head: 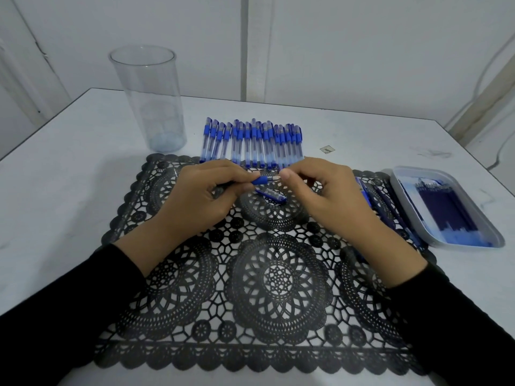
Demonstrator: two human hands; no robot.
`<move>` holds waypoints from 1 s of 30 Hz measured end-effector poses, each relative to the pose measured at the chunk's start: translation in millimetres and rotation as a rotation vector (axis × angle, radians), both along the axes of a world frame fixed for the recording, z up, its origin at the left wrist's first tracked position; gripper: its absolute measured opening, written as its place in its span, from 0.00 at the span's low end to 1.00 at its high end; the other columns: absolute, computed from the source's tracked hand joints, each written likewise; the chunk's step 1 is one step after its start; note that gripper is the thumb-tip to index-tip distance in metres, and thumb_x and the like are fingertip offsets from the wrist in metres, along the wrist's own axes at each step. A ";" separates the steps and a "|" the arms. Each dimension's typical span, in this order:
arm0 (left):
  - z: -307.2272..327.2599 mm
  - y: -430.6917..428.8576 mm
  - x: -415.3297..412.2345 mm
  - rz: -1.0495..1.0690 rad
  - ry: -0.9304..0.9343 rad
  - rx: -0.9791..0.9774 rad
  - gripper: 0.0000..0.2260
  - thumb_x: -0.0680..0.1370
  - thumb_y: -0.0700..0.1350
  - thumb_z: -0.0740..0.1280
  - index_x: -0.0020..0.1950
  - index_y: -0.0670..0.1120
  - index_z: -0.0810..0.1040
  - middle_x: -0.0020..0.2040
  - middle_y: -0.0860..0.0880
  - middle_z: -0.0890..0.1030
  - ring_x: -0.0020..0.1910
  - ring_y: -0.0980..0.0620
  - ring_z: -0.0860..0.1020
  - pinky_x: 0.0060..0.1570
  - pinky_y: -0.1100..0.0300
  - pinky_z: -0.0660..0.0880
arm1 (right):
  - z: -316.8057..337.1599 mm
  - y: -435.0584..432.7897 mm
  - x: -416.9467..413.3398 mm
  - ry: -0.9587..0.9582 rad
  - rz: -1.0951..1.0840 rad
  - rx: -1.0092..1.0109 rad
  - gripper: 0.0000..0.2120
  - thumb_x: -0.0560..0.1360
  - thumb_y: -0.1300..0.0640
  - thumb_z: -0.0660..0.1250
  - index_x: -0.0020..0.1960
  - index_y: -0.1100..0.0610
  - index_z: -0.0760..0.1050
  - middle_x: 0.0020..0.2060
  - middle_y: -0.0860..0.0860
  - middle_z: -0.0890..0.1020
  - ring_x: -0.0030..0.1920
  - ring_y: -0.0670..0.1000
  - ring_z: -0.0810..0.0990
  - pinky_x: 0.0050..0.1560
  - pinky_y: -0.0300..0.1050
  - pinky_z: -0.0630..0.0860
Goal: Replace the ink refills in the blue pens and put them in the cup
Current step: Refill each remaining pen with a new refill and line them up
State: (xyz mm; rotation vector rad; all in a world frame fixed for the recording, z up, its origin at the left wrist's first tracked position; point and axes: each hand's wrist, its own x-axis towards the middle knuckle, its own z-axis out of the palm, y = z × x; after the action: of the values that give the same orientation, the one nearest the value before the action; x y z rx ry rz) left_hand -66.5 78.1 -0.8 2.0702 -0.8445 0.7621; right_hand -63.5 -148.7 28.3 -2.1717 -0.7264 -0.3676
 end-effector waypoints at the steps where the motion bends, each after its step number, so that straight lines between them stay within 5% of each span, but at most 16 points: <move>1: 0.0 -0.2 0.2 -0.001 0.003 -0.001 0.09 0.74 0.36 0.73 0.54 0.39 0.84 0.47 0.47 0.85 0.44 0.55 0.83 0.46 0.61 0.80 | 0.3 0.2 -0.5 0.014 0.007 0.011 0.07 0.78 0.53 0.68 0.51 0.55 0.82 0.39 0.44 0.82 0.39 0.46 0.79 0.39 0.42 0.76; 16: 0.9 0.7 -0.2 0.002 0.004 -0.003 0.10 0.74 0.35 0.73 0.55 0.40 0.83 0.48 0.48 0.84 0.45 0.56 0.82 0.47 0.63 0.80 | -2.2 2.4 0.4 0.034 0.003 -0.012 0.07 0.79 0.53 0.67 0.48 0.55 0.81 0.37 0.46 0.81 0.37 0.46 0.77 0.40 0.49 0.77; 27: -2.0 2.8 2.7 0.043 0.049 -0.003 0.10 0.74 0.35 0.74 0.55 0.41 0.84 0.47 0.49 0.85 0.43 0.55 0.83 0.44 0.57 0.80 | -4.6 3.9 2.0 0.203 -0.028 0.032 0.10 0.75 0.51 0.70 0.55 0.51 0.81 0.41 0.43 0.82 0.40 0.42 0.78 0.43 0.37 0.77; 30: -2.8 6.9 4.9 0.083 0.079 -0.026 0.10 0.74 0.36 0.74 0.55 0.42 0.84 0.47 0.50 0.85 0.45 0.56 0.83 0.45 0.58 0.80 | -7.5 1.8 4.4 0.195 -0.099 -0.127 0.14 0.74 0.48 0.71 0.59 0.50 0.80 0.43 0.42 0.80 0.41 0.41 0.77 0.43 0.31 0.73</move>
State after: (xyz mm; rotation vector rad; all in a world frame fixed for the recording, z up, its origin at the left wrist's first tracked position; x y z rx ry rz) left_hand -61.6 85.0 -3.6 2.1087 -0.7056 0.7262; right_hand -59.1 -146.9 20.8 -2.3304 -0.5475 -0.1597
